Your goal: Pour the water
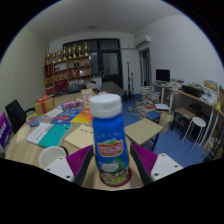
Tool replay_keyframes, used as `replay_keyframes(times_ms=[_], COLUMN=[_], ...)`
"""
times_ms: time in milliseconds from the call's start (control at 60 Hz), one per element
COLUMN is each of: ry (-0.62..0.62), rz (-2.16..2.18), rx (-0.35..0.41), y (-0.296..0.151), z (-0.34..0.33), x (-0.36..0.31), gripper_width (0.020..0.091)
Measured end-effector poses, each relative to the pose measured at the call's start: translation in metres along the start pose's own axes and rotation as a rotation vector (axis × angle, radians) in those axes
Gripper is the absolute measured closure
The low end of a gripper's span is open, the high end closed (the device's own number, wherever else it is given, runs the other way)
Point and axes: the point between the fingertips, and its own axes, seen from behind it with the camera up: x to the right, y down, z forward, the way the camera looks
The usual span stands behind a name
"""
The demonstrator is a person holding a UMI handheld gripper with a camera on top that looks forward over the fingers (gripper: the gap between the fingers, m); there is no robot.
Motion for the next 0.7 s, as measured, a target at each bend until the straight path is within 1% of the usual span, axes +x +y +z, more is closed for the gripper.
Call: replay_keyframes(times_ms=[17, 133, 233, 417, 550, 583, 600, 700], ry=[0.000, 0.029, 0.041, 0.083, 0.095, 0.099, 0.091, 0.079], rz=[0.001, -0.034, -0.035, -0.059, -0.084, -0.089, -0.094, -0.094], rx=[-0.001, -0.007, -0.006, -0.013, -0.030, -0.029, -0.027, -0.028], y=[-0.001, -0.009, -0.020, -0.035, -0.026, -0.026, -0.021, -0.019], z=[-0.005, -0.050, -0.107, -0.246, -0.350, -0.376, -0.380, -0.441], x=[-0.001, -0.003, -0.022, -0.066, -0.119, -0.144, -0.125, -0.158], gripper_width=[0.0244, 0.0269, 0.0268, 0.0268, 0.0266, 0.0266, 0.0267, 0.0270])
